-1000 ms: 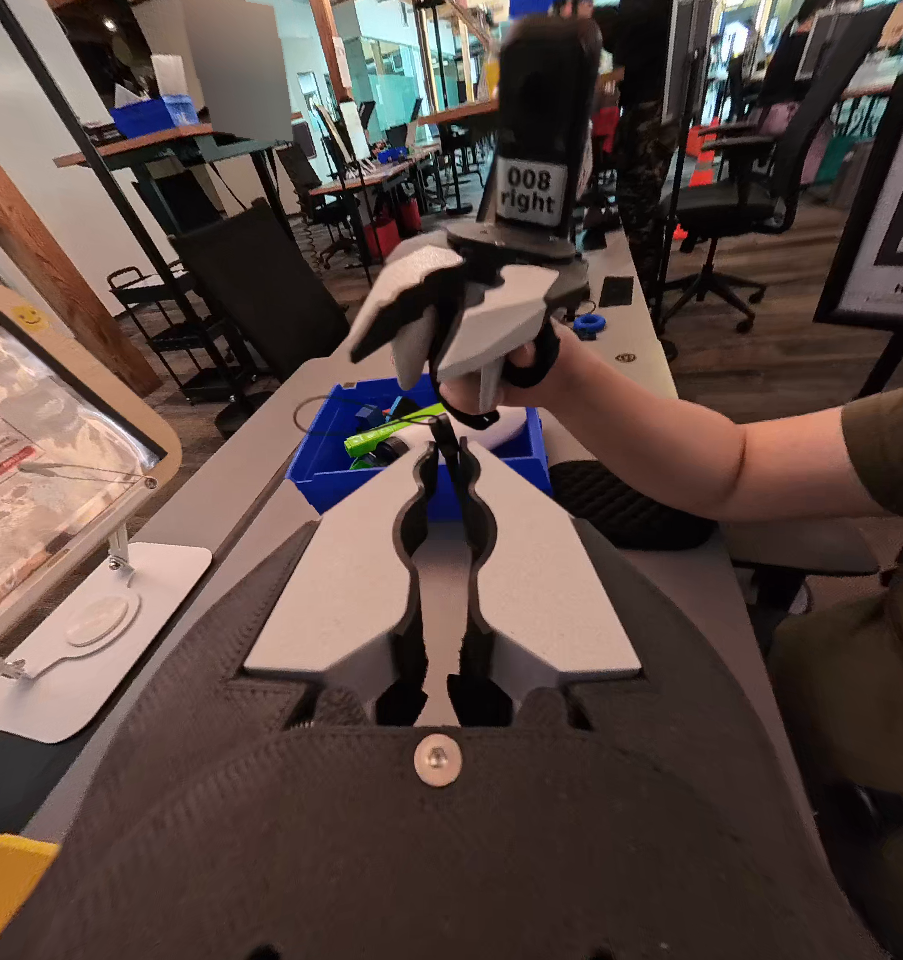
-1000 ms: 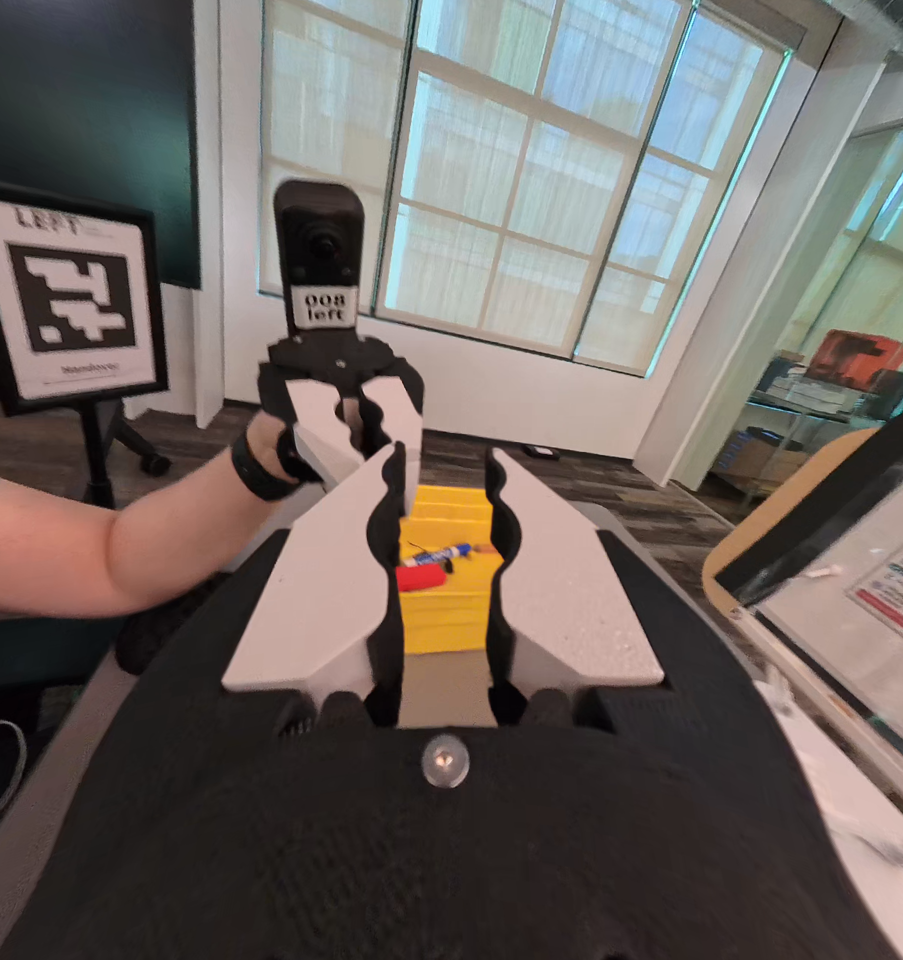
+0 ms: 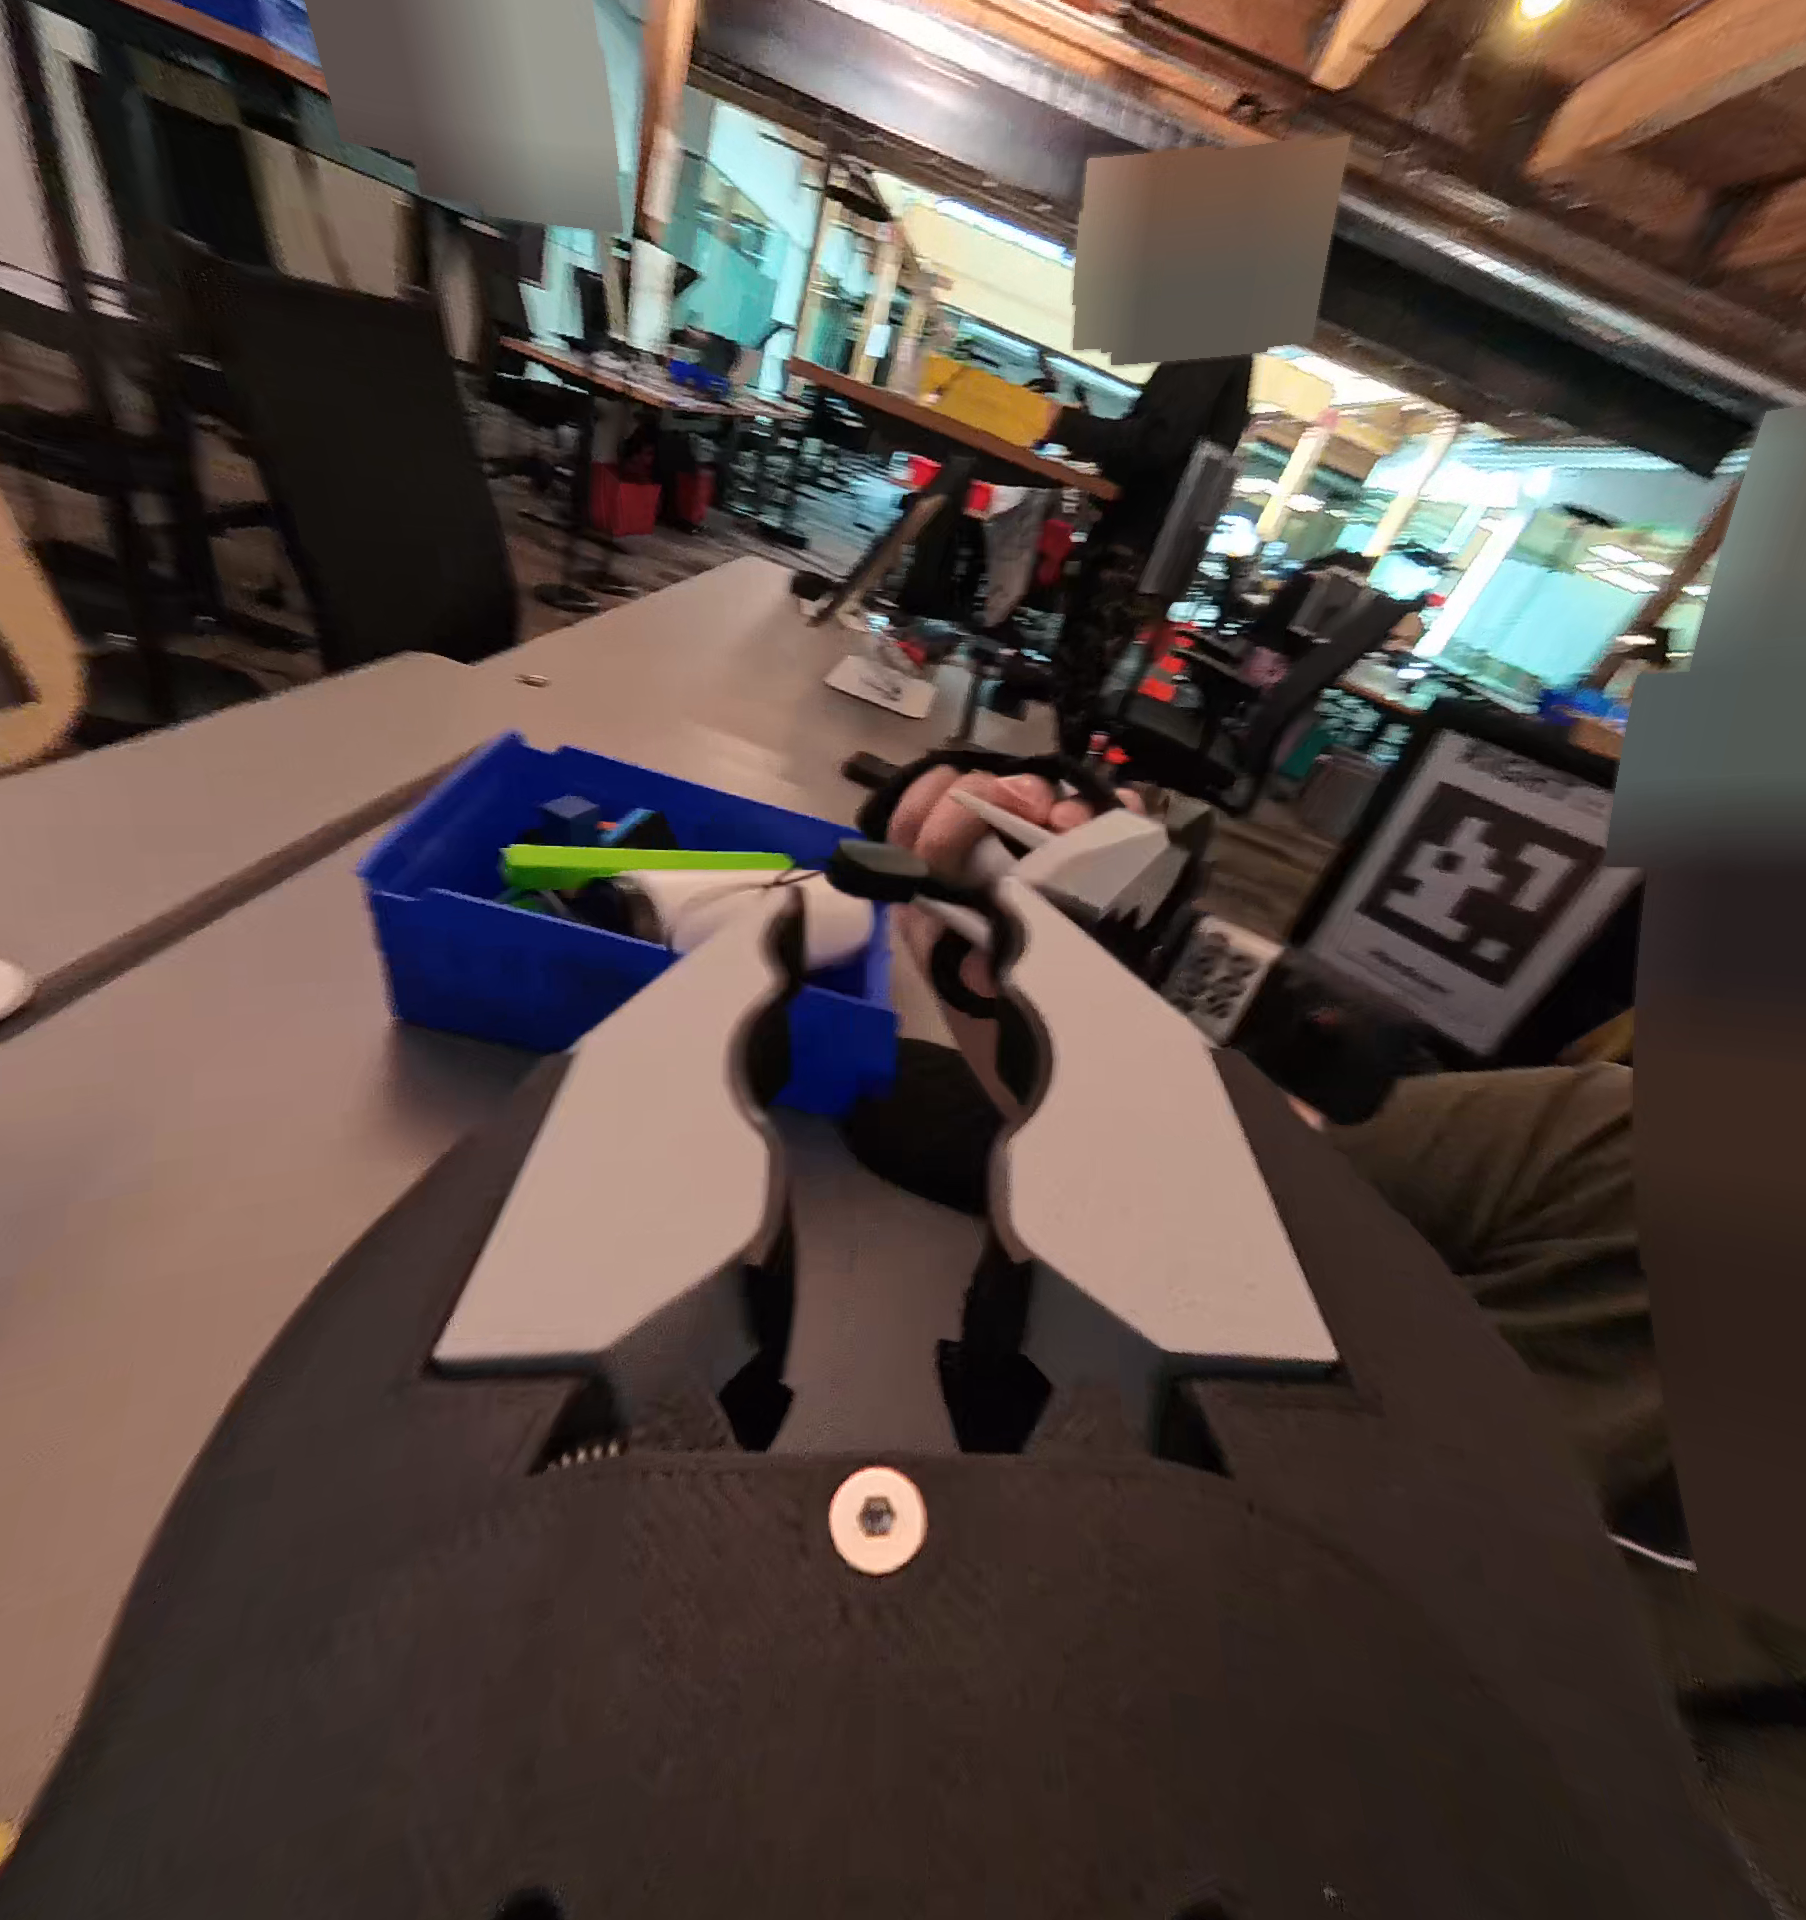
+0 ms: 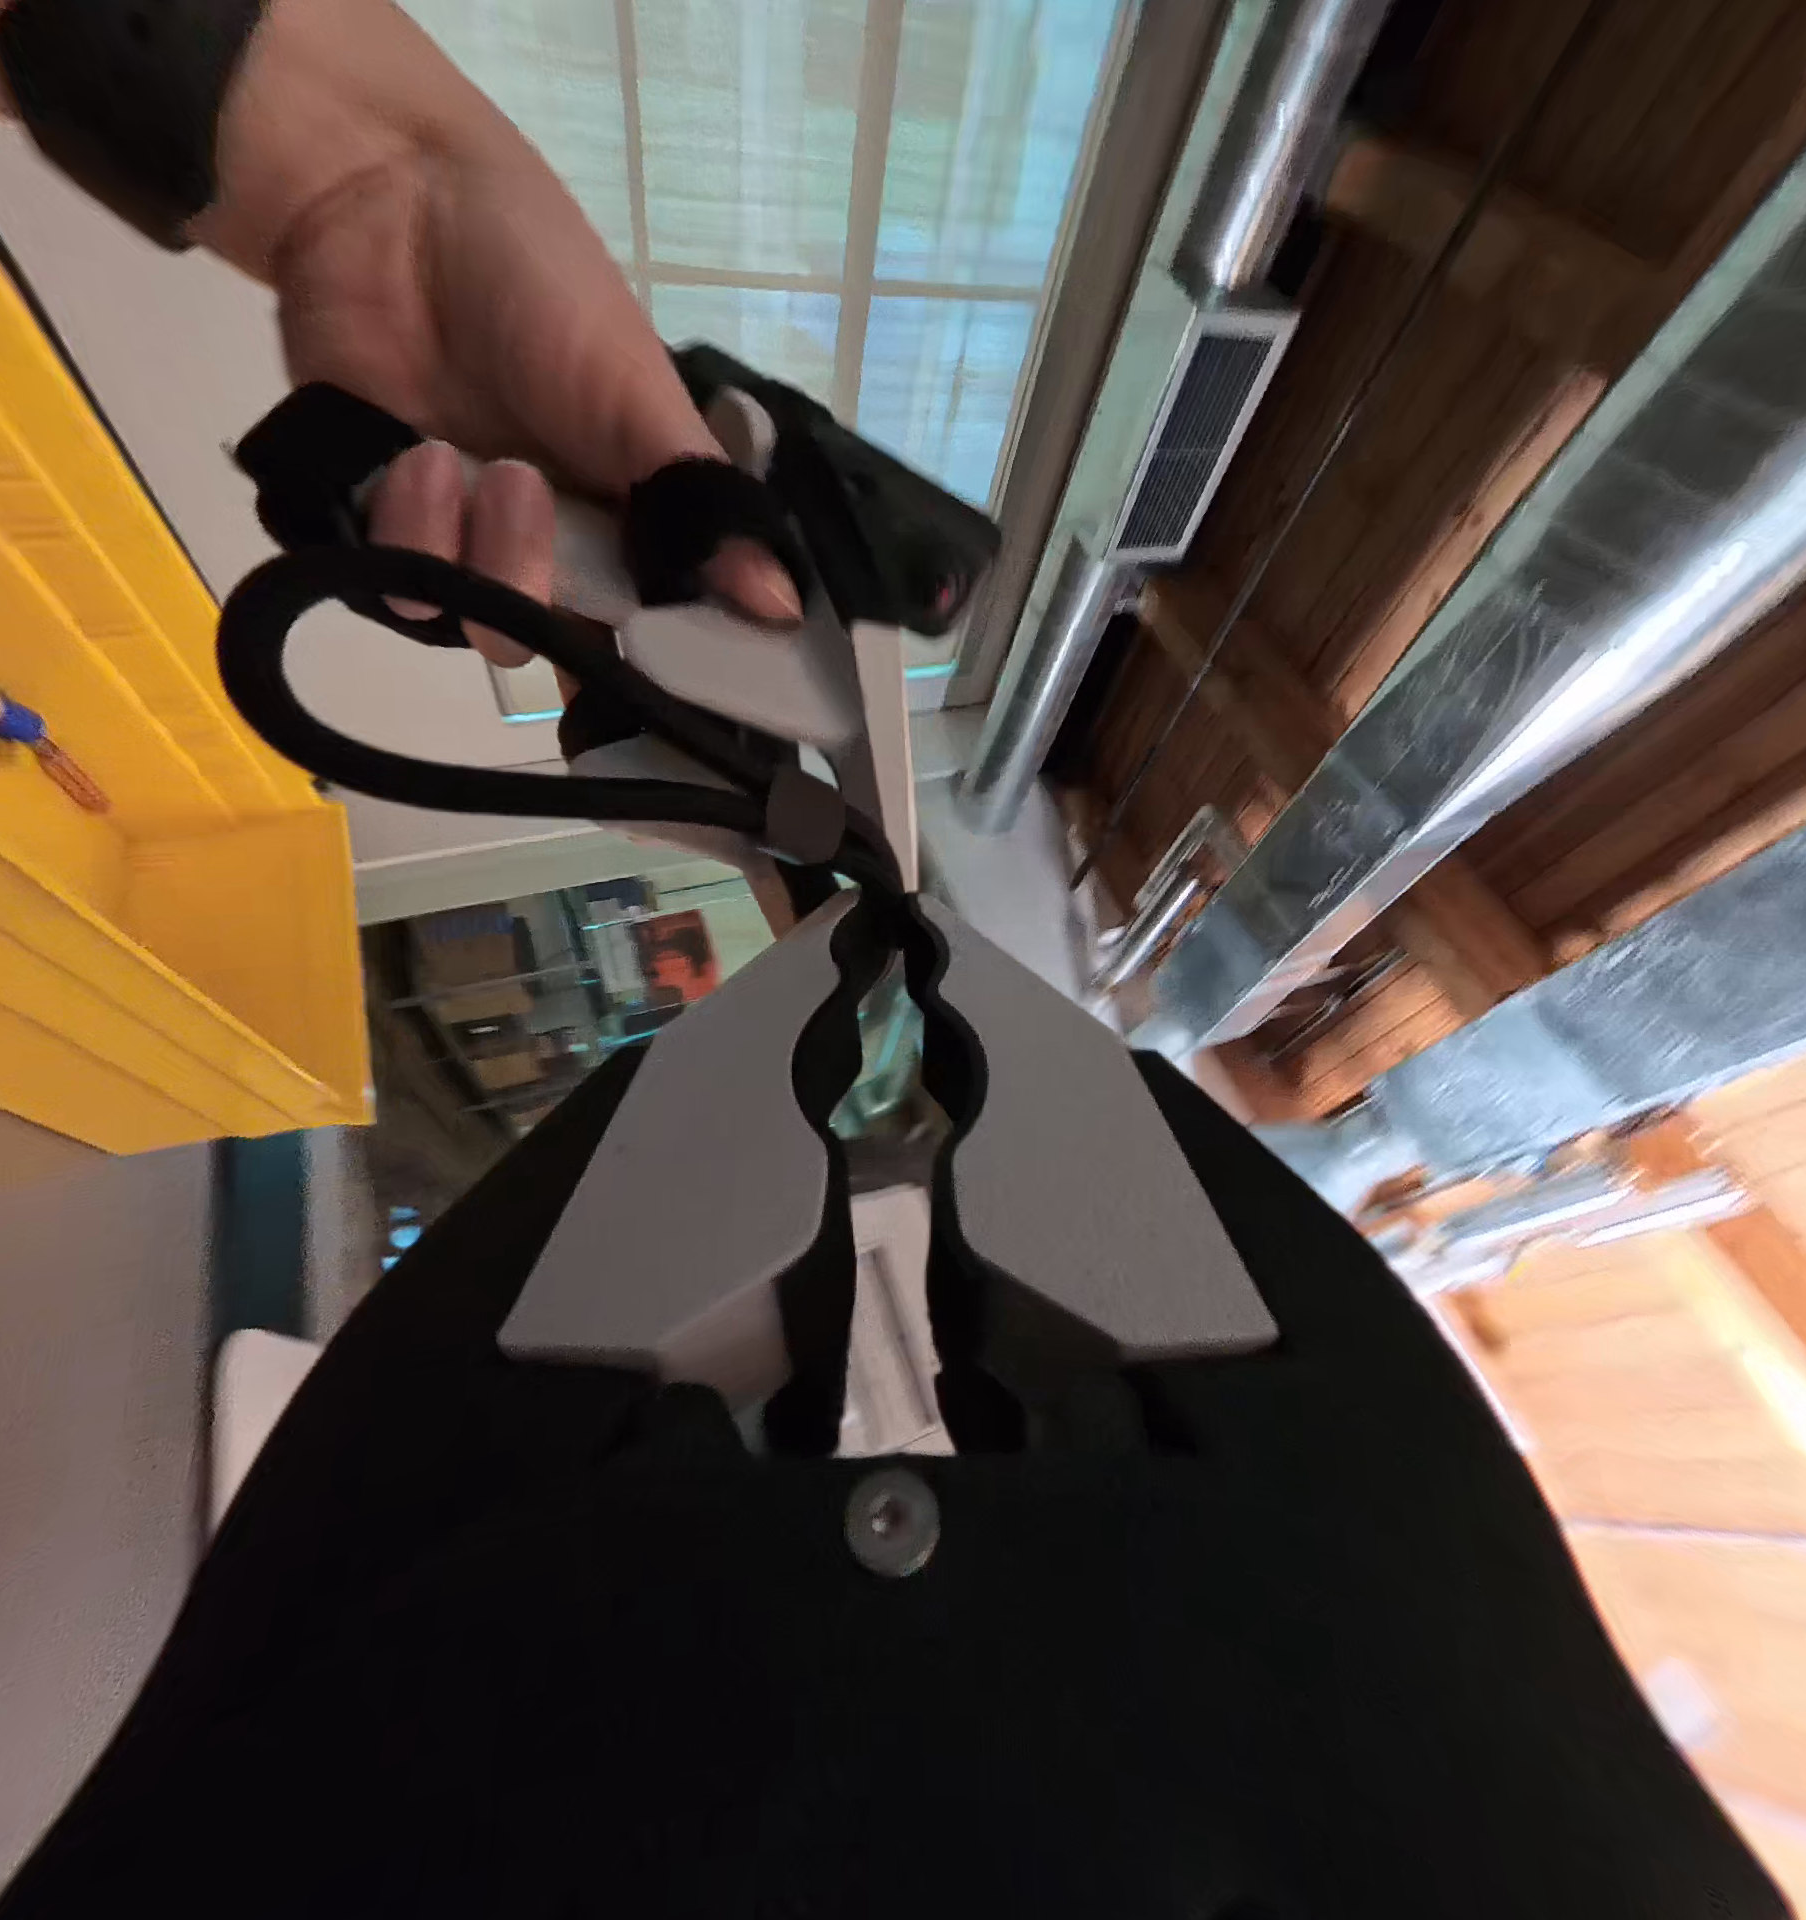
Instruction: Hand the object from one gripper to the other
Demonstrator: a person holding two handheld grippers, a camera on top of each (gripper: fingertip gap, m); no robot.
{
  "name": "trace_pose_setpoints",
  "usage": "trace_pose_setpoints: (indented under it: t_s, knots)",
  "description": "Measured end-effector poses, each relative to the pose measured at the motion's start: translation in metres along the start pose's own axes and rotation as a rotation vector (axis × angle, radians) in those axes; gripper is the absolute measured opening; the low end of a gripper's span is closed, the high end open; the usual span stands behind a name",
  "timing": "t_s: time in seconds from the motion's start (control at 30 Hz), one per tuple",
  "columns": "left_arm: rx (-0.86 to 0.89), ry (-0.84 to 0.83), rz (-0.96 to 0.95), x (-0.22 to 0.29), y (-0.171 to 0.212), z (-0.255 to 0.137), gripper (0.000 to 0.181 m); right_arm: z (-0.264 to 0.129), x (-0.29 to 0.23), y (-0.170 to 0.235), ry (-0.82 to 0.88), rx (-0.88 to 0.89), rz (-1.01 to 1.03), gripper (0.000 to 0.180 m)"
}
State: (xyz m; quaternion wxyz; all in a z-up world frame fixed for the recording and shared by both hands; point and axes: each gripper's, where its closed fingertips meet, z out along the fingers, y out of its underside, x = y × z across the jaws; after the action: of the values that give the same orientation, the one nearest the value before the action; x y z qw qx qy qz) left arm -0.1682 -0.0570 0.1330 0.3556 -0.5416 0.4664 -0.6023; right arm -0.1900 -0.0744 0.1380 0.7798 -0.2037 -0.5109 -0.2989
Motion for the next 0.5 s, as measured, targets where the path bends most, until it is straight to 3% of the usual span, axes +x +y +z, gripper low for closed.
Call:
trace_pose_setpoints:
  t_s: [0.03, 0.13, 0.3, 0.43, 0.5]
  knots:
    - [0.009, -0.051, 0.028, -0.006, -0.003, -0.002, 0.047, 0.001, 0.001, 0.009, -0.023, -0.040, 0.093, 0.002]
    - [0.062, -0.189, 0.198, -0.017, -0.016, -0.009, 0.066, 0.005, -0.008, 0.043, -0.149, -0.211, 0.369, 0.002]
    - [0.052, -0.301, 0.462, -0.010, -0.023, -0.011, 0.065, -0.003, -0.052, 0.096, -0.399, -0.525, 0.503, 0.002]
    - [-0.103, -0.375, 0.578, -0.015, -0.003, -0.010, 0.067, -0.006, -0.080, 0.094, -0.560, -0.553, 0.823, 0.002]
    - [-0.209, -0.387, 0.623, -0.017, 0.012, -0.009, 0.069, -0.004, -0.077, 0.094, -0.542, -0.538, 0.881, 0.002]
